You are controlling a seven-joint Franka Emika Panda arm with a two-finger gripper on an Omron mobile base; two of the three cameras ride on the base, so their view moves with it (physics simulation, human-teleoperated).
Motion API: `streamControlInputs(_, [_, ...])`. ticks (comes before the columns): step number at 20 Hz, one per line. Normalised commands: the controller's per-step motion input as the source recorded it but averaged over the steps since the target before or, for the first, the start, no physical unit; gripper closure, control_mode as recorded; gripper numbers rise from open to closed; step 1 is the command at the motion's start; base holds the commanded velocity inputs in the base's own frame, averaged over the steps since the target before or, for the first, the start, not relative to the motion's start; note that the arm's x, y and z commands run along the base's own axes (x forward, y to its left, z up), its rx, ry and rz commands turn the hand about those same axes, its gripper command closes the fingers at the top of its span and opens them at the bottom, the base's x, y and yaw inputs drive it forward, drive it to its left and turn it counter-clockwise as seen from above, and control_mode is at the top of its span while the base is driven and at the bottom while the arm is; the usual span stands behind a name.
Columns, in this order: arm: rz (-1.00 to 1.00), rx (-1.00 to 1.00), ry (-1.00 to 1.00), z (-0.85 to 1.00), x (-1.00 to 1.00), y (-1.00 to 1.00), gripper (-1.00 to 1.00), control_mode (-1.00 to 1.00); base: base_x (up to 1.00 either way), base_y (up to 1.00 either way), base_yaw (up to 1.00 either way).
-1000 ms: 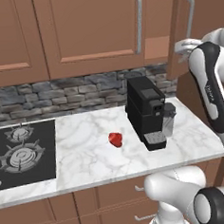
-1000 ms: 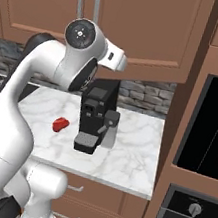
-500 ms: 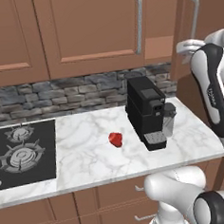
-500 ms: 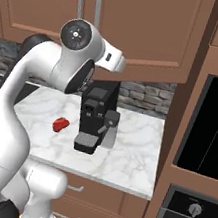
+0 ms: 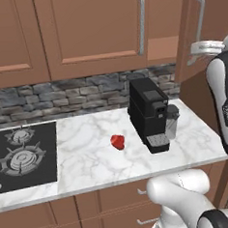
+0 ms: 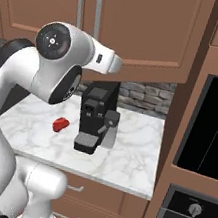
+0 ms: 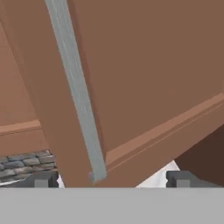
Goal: Retrieve the tupperware from the cabinet, then place the raw meat into the tupperware to avoid contamination.
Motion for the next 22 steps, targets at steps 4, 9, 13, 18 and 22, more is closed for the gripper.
streamControlInputs(4, [0.0, -0.11, -0.1, 0.29, -0.75, 0.36, -1.0, -1.0, 0.0, 0.0, 0.0])
streamControlInputs(9, [0.0, -0.23, 0.07, 0.1, -0.61, 0.76, -1.0, -1.0, 0.0, 0.0, 0.0])
streamControlInputs(13, [0.0, -0.26, 0.13, 0.13, -0.57, 0.66, -1.0, -1.0, 0.0, 0.0, 0.0])
streamControlInputs(18, [0.0, -0.32, 0.19, 0.12, -0.26, 0.7, -1.0, -1.0, 0.0, 0.0, 0.0])
streamControlInputs(22, [-0.05, -0.31, 0.26, 0.04, 0.09, 0.52, -1.0, -1.0, 0.0, 0.0, 0.0])
